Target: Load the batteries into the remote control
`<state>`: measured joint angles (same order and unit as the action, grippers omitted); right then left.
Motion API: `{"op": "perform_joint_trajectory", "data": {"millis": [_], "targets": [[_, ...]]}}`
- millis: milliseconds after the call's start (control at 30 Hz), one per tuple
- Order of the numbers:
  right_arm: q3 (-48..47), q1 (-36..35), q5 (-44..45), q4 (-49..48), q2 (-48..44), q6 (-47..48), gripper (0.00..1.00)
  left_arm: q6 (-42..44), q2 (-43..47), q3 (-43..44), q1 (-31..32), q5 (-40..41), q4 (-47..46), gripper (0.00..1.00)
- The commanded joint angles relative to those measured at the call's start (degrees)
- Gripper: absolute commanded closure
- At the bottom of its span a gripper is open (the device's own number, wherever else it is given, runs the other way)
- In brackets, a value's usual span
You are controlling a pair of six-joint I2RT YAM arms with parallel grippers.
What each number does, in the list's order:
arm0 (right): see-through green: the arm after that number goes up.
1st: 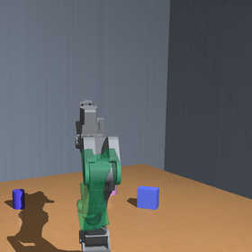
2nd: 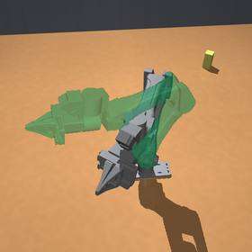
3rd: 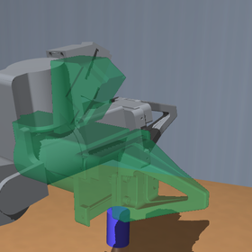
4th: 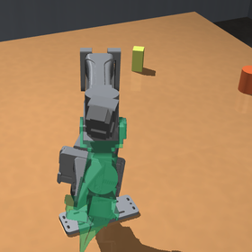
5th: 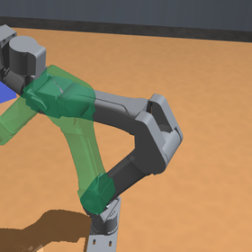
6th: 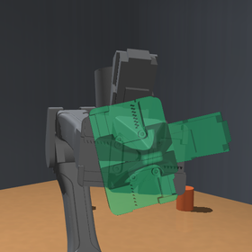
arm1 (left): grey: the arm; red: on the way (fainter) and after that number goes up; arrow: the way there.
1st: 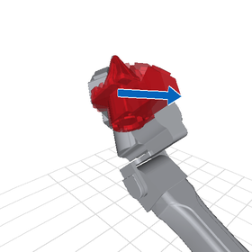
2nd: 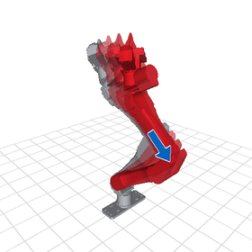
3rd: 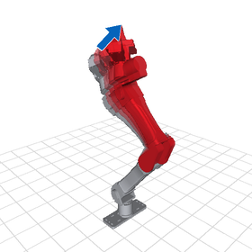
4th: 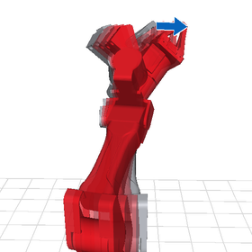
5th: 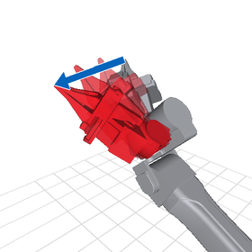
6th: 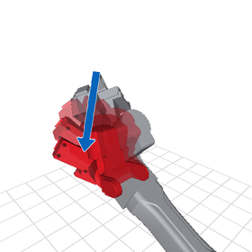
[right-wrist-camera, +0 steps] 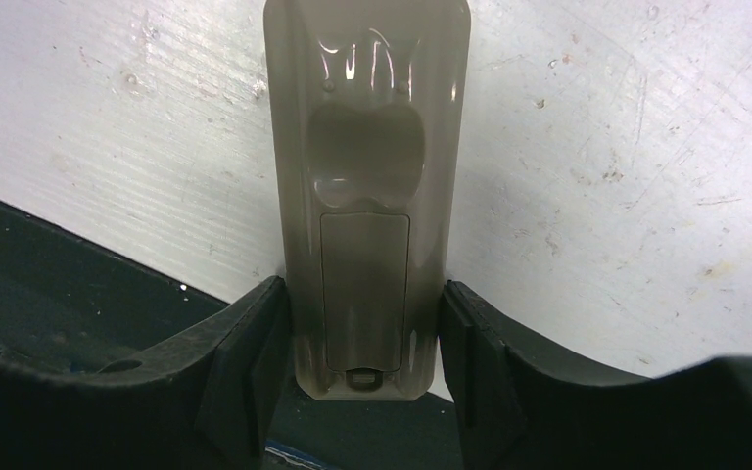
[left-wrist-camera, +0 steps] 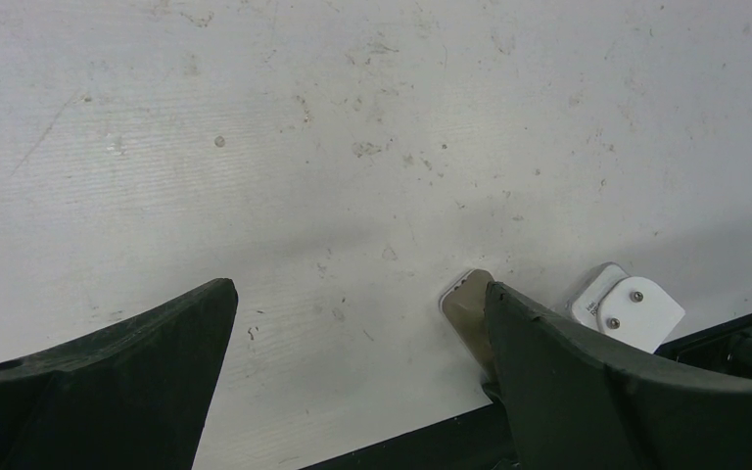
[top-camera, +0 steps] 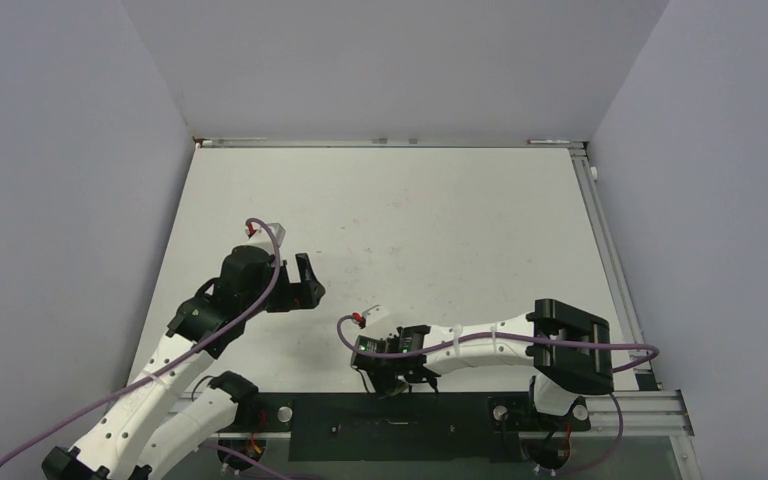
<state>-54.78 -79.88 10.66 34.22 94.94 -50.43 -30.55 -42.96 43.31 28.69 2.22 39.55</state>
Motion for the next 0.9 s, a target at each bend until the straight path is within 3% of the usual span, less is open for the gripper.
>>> {"op": "perform_joint_trajectory", "data": {"millis": [0,367,867], "targets": [[0.9,-0.3,0.01,-1.0,-2.78,-0.75,0.75,1.16,-0.32,-0.31,-0.39,-2.99,-3.84,0.04],[5.56,4.84,-2.77,-5.65,-13.0,0.86,0.82,-0.78,0.24,-1.31,-0.39,-11.1,-6.9,0.04],[11.83,13.86,-10.12,-15.05,-27.36,2.58,0.82,-19.03,3.26,-13.08,-0.56,-30.42,-30.1,0.04]]}}
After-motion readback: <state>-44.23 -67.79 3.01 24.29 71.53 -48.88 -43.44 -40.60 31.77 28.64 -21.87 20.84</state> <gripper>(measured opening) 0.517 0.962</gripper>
